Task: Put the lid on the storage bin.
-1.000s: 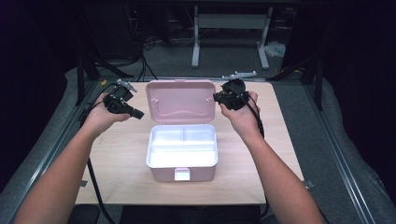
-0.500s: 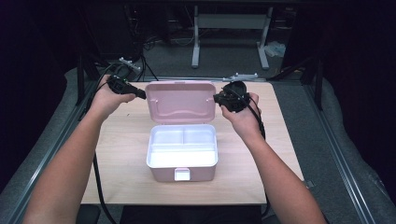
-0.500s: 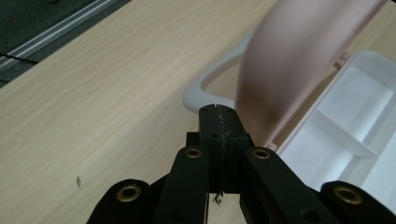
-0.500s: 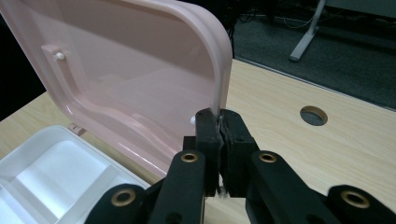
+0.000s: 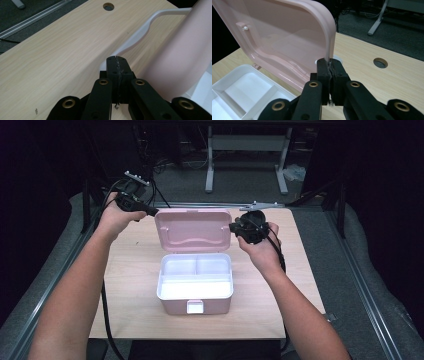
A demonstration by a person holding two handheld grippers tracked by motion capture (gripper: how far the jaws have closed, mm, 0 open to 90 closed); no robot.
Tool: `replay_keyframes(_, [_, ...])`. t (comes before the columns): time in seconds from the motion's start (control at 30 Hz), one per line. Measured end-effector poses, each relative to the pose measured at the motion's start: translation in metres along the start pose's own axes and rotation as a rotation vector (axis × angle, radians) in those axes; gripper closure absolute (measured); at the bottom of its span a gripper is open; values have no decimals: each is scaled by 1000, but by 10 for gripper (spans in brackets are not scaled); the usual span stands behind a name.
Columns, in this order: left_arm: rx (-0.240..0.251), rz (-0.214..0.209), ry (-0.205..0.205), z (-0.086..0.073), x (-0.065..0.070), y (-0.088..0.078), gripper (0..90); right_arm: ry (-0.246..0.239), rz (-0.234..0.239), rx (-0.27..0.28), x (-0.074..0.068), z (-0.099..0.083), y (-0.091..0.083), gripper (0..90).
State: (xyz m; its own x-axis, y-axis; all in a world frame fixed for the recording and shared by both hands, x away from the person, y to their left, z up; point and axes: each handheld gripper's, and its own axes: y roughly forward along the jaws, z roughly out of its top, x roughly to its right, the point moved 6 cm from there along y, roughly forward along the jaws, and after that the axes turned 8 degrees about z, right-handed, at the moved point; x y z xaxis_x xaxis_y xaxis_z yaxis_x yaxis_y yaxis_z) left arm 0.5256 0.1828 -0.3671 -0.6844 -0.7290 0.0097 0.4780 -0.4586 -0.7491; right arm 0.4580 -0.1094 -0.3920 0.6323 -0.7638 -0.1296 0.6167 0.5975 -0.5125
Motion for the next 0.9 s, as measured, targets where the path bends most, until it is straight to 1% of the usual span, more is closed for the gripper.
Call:
replay_keyframes(0.03, [2,-12,2,1,2,1,900,-1,9,-1,0,0,0,870])
replay_keyframes(0.1, [0,-33,13,1,6,3,900,-4,0,4,-1,-1,-1,869])
replay_keyframes(0.17, [0,-34,27,2,10,2,900,-5,6,10,-1,-2,-3,865])
replay_keyframes(0.2, [0,-34,27,2,10,2,900,0,26,8,-2,-3,-4,861])
replay_keyframes(0.23, [2,-33,43,1,14,0,900,2,28,13,-2,-5,-6,851])
replay_keyframes(0.3, [5,-32,49,0,16,-2,900,-2,38,21,-2,-10,-15,827])
replay_keyframes(0.33, [14,-39,64,-4,22,-6,900,2,58,30,-3,-14,-21,814])
replay_keyframes(0.37, [14,-39,64,-4,22,-6,900,3,59,36,-3,-18,-28,809])
replay_keyframes(0.4, [24,-48,82,-10,29,-11,900,12,60,44,-2,-23,-34,810])
replay_keyframes(0.5, [32,-66,120,-24,44,-15,900,31,50,60,5,-36,-52,810])
replay_keyframes(0.53, [34,-71,135,-29,50,-15,900,40,41,65,8,-39,-56,810])
replay_keyframes(0.6, [36,-89,159,-40,61,-15,900,57,29,59,15,-47,-61,810])
replay_keyframes(0.67, [27,-107,183,-51,72,-13,900,81,23,54,22,-54,-62,809])
replay_keyframes(0.7, [23,-124,197,-57,78,-12,900,87,17,48,24,-57,-63,809])
replay_keyframes(0.73, [23,-124,197,-57,78,-12,900,93,19,44,26,-61,-63,808])
replay_keyframes(0.77, [10,-137,233,-70,90,-10,900,98,16,42,28,-64,-62,806])
replay_keyframes(0.83, [7,-157,253,-83,101,-9,900,102,20,35,29,-71,-61,804])
replay_keyframes(0.9, [13,-156,272,-95,111,-8,900,103,17,29,29,-77,-60,799])
